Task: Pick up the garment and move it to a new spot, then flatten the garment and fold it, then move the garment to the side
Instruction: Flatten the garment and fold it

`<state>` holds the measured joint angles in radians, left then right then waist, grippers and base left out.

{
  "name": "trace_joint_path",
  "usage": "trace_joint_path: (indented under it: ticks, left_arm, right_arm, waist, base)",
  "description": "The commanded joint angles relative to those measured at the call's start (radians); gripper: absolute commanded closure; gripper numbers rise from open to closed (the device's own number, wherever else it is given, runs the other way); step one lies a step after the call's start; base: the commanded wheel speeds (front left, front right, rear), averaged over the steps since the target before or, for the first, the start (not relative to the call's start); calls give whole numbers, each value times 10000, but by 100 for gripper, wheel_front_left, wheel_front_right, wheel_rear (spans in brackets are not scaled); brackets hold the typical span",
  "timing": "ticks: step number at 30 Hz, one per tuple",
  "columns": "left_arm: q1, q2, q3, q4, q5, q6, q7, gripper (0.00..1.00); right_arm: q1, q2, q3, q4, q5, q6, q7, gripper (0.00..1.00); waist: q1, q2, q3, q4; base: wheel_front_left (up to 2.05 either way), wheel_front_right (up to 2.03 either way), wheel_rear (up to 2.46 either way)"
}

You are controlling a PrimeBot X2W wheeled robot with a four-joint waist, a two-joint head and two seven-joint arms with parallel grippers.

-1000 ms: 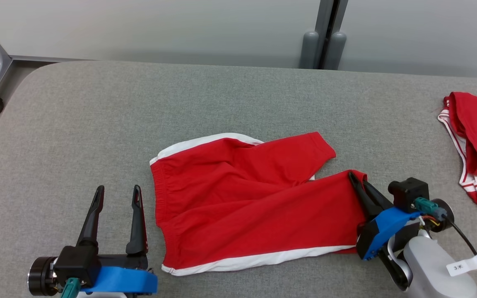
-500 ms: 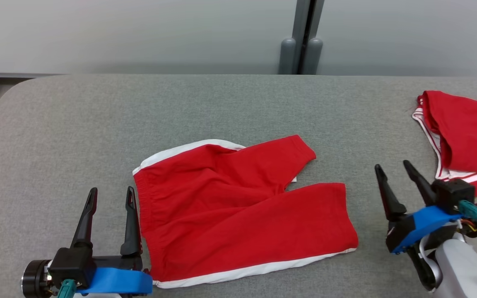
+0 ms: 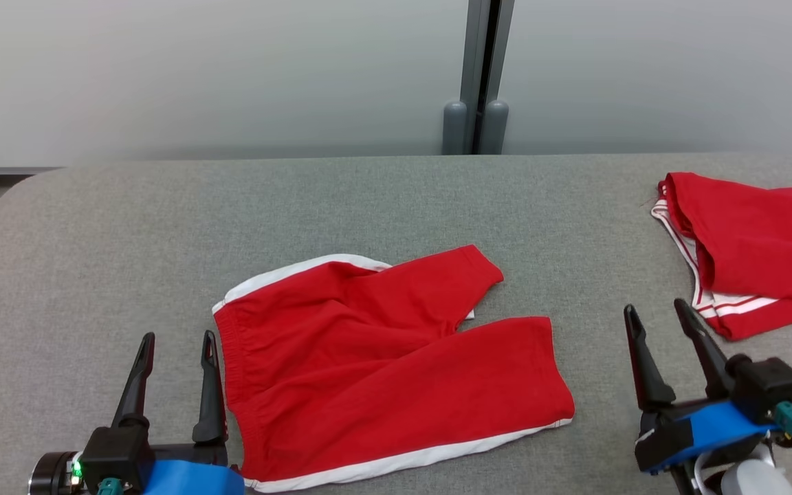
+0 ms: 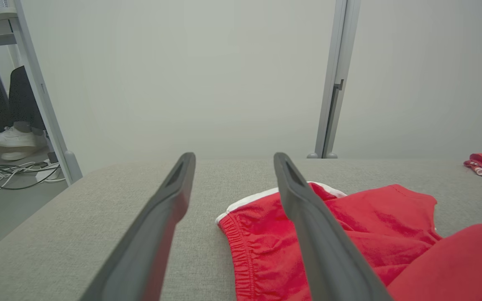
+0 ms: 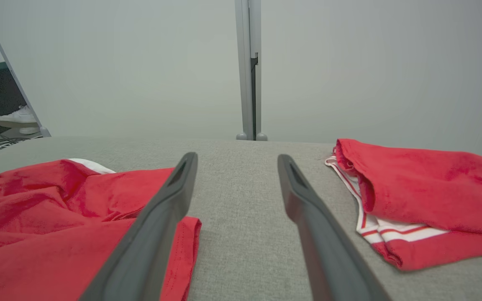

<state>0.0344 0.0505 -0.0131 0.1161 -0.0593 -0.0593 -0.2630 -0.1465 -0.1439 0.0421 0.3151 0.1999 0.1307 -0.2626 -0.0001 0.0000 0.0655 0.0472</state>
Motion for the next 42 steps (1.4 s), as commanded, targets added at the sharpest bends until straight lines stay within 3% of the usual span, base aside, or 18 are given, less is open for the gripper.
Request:
trace_joint_path:
  ticks: [1,19,35,42]
  left_arm:
    - [87,-4,51,22,46,-26,-22,0]
    - [523,13,441,485,240,37,-22,0]
    - [450,9,508,632,342,-7,-22,0]
    - [499,28,40,1016,293,-380,-22,0]
  right_arm:
    - [219,53,-43,-118,-84,2,-27,0]
    - [2102,747,-130,-1192,-563,2,-26,0]
    - [2066,829,0,-878,-554,2,-26,0]
    - [1954,623,312,-186,-413,2,-26,0]
  waist:
    - [1,0,-57,-17]
    - [1,0,-624,-2]
    - [1,0,-609,21]
    - [1,0,-491,47]
  base:
    - [0,0,0]
    - [0,0,0]
    - [0,0,0]
    - [0,0,0]
